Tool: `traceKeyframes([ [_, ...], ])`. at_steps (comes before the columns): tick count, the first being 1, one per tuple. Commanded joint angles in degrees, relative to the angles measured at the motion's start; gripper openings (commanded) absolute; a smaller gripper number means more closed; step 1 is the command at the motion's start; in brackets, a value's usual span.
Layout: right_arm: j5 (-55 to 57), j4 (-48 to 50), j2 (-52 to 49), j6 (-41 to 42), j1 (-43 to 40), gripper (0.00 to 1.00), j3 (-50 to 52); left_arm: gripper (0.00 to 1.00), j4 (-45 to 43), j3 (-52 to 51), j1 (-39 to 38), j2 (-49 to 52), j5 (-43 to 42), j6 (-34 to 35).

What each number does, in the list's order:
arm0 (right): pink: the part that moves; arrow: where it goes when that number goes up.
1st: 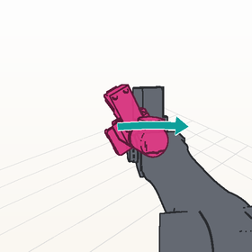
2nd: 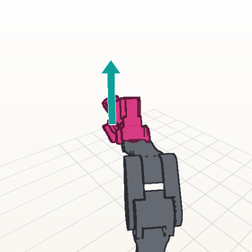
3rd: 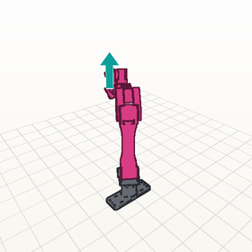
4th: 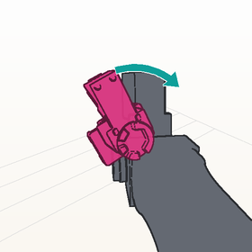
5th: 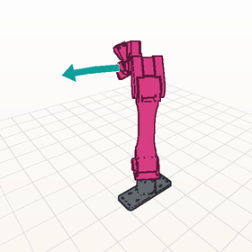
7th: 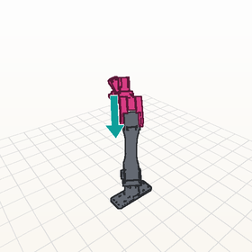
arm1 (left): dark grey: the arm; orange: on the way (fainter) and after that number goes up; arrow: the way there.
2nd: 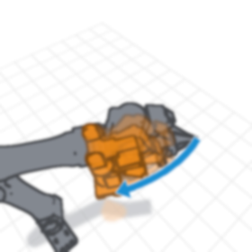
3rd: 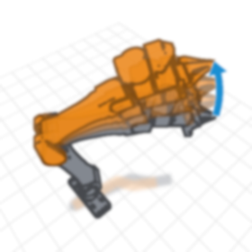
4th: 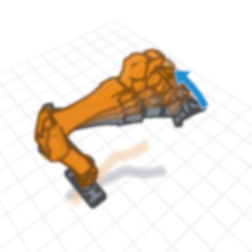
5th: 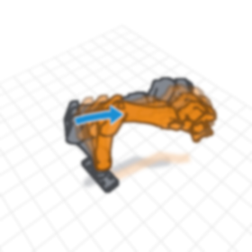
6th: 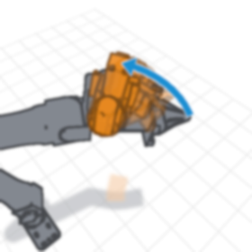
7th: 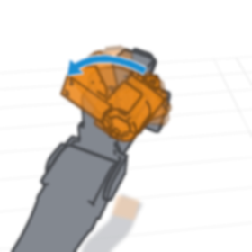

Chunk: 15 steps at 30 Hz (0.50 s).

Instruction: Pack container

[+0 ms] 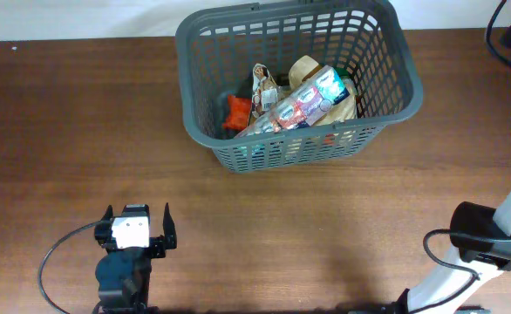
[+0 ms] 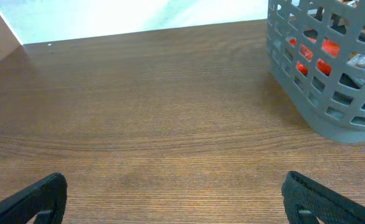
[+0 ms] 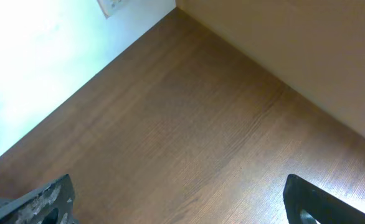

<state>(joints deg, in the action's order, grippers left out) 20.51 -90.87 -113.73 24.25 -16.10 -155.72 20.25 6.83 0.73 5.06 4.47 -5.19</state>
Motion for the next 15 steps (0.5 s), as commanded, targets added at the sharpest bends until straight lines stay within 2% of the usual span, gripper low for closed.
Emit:
traceKeyframes([
  [1, 0.3, 0.2, 0.0, 0.7, -0.1, 0.99, -0.1, 0.99, -0.3, -0.7, 0.3, -0.8, -0.4, -1.1],
  [15, 0.3, 0.2, 1.7, 0.7, 0.0, 0.99, -0.1, 0.99, -0.3, -0.7, 0.3, -0.8, -0.4, -1.1],
])
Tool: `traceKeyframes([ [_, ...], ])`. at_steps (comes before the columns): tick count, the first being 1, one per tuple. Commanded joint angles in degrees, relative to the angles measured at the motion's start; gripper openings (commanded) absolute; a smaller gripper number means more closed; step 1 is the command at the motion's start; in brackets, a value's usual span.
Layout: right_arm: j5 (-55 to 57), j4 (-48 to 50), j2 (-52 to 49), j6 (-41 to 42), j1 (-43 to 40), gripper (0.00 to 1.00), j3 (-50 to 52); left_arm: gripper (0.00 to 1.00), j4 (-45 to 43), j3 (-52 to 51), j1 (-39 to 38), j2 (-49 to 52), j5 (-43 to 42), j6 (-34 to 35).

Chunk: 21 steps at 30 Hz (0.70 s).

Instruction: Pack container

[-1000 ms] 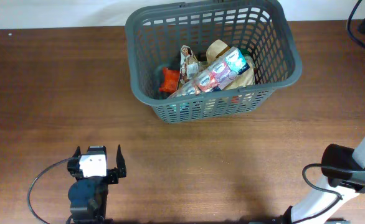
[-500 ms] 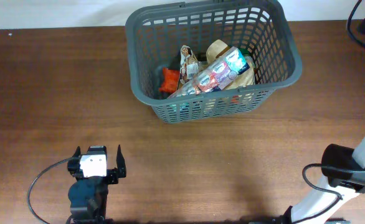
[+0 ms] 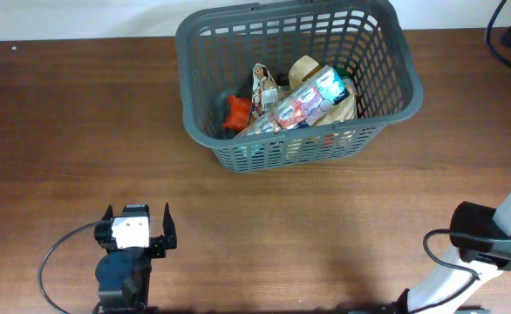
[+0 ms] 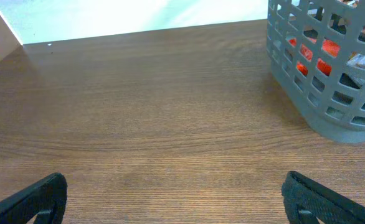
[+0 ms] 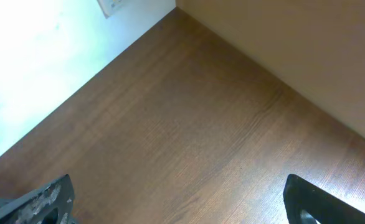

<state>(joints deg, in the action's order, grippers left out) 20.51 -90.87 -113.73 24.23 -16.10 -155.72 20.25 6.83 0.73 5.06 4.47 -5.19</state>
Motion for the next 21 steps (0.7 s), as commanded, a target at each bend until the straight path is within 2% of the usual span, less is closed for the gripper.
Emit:
traceKeyframes([
  [1, 0.3, 0.2, 2.6, 0.7, 0.0, 0.99, -0.1, 0.99, -0.3, -0.7, 0.3, -0.8, -0.4, -1.1],
  [13, 0.3, 0.2, 15.7, 0.7, 0.2, 0.99, -0.1, 0.99, -0.3, -0.7, 0.3, -0.8, -0.4, -1.1],
  [21, 3.0, 0.2, 24.1, -0.4, 9.1, 0.99, -0.1, 0.99, -0.3, -0.7, 0.3, -0.8, -0.4, -1.1],
])
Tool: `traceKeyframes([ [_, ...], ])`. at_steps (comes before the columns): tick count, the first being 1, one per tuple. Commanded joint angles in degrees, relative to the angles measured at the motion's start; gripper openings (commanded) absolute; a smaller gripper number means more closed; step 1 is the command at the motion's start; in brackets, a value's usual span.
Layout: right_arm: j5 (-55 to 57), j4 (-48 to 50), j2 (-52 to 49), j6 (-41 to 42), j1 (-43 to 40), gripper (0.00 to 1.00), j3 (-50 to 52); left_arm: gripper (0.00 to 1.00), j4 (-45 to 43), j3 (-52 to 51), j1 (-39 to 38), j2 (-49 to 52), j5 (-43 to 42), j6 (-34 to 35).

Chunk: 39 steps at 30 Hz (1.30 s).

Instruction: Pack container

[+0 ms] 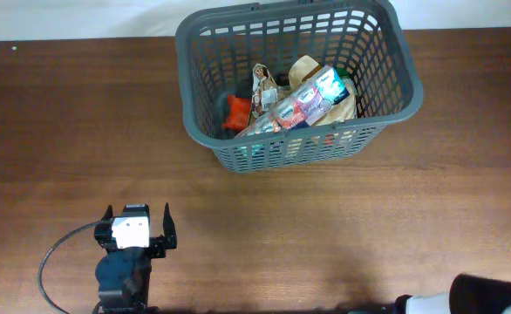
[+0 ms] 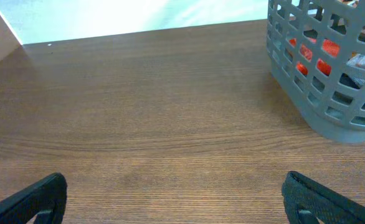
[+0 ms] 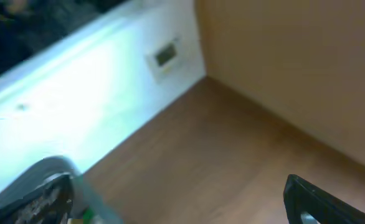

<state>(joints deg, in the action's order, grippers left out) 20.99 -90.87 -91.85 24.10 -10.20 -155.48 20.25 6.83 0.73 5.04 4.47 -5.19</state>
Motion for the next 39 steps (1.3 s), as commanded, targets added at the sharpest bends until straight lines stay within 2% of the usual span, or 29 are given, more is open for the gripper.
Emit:
traceKeyframes([
  [1, 2.4, 0.2, 3.1, -0.2, 4.0, 0.99, 0.0, 0.99, -0.3, -0.7, 0.3, -0.8, -0.4, -1.1],
  [4, -1.3, 0.2, 7.1, 0.4, 6.0, 0.99, 3.4, 0.99, -0.3, -0.7, 0.3, -0.8, -0.4, -1.1],
  [9, -8.2, 5.9, 16.8, 1.9, 6.5, 0.99, 19.6, 0.99, -0.3, -0.7, 0.3, -0.8, -0.4, -1.1],
  [11, -8.4, 11.3, 21.6, 1.9, 6.5, 0.99, 29.2, 0.99, -0.3, -0.7, 0.3, -0.8, -0.4, -1.1],
  [12, -8.4, 17.5, 26.3, 1.9, 6.5, 0.99, 39.1, 0.99, -0.3, -0.7, 0.3, -0.8, -0.4, -1.1],
  [15, -8.4, 28.1, 33.8, 1.7, 6.5, 0.99, 54.8, 0.99, -0.3, -0.7, 0.3, -0.8, -0.4, -1.1],
  [20, -9.0, 43.7, 44.7, 1.2, 6.5, 0.99, 77.0, 0.99, -0.3, -0.7, 0.3, -0.8, -0.4, -1.1],
  [23, -12.0, 52.1, 51.5, -3.3, 6.5, 0.99, 89.3, 0.99, -0.3, -0.7, 0.3, -0.8, -0.4, -1.1],
  [31, -15.1, 63.6, 65.8, -9.1, 6.5, 0.99, 110.9, 0.99, -0.3, -0.7, 0.3, -0.8, -0.4, -1.1],
  [39, -21.0, 69.5, 75.3, -14.4, 6.5, 0.99, 125.0, 0.99, -0.3, -0.7, 0.3, -0.8, -0.4, -1.1],
])
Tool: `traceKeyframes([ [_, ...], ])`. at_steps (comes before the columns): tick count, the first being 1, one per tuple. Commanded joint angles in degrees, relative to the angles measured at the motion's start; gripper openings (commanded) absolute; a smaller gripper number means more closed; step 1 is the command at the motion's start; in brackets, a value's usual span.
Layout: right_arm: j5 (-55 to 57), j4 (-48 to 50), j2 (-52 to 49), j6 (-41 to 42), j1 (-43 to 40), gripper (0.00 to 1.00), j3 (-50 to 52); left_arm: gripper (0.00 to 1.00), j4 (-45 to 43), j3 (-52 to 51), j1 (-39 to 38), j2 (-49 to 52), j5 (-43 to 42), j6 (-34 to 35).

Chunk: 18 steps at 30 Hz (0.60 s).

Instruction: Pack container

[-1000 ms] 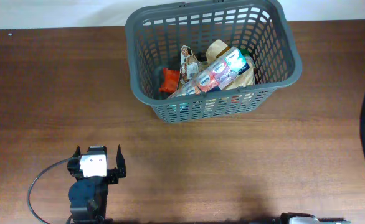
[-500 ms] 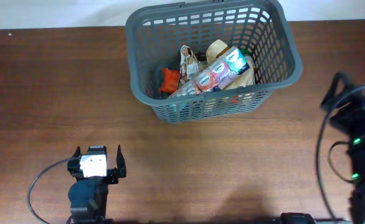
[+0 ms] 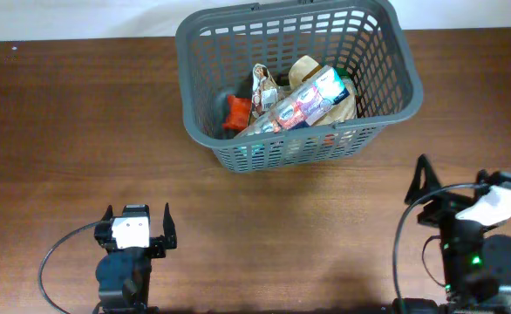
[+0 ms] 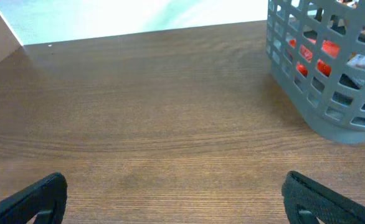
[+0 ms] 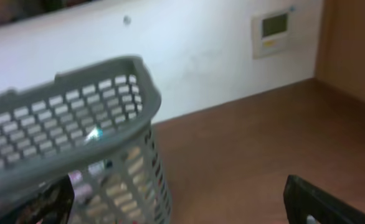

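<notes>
The grey plastic basket stands at the back middle of the table. In it lie a long pack of tissue packets, a red-orange item, a small printed packet and a tan object. My left gripper rests open at the front left, far from the basket, nothing between its fingers. My right gripper is open at the front right, pointing toward the basket, which fills the left of its view.
Brown wooden table all around the basket. A white wall with a small panel lies behind the table. Cables loop from both arms near the front edge.
The right arm has come from the bottom right corner, nearly out of the overhead view, onto the front right of the table. Its wrist view now shows the basket. The left arm has not moved.
At the two oldest moments the right arm stood at the far right edge, its camera on the table corner and wall. Later it was almost out of the overhead view. Now it sits front right facing the basket. Left arm and basket contents stayed unchanged.
</notes>
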<state>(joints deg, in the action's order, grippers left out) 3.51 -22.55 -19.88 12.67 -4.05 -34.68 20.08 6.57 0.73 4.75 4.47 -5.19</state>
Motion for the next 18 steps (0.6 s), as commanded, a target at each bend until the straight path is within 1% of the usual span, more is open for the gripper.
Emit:
traceKeyframes([
  [1, -4.0, 1.6, 4.4, -3.0, 0.3, 0.99, 5.6, 0.99, -0.1, -0.4, 0.3, -0.5, -0.4, -1.1],
  [10, -4.6, 7.4, 14.7, -3.0, 0.3, 0.99, 19.3, 0.99, -0.1, -0.4, 0.3, -0.5, -0.4, -1.1],
  [18, -4.7, 7.4, 17.2, -2.8, 0.3, 0.99, 23.2, 0.99, -0.1, -0.4, 0.3, -0.5, -0.4, -1.1],
])
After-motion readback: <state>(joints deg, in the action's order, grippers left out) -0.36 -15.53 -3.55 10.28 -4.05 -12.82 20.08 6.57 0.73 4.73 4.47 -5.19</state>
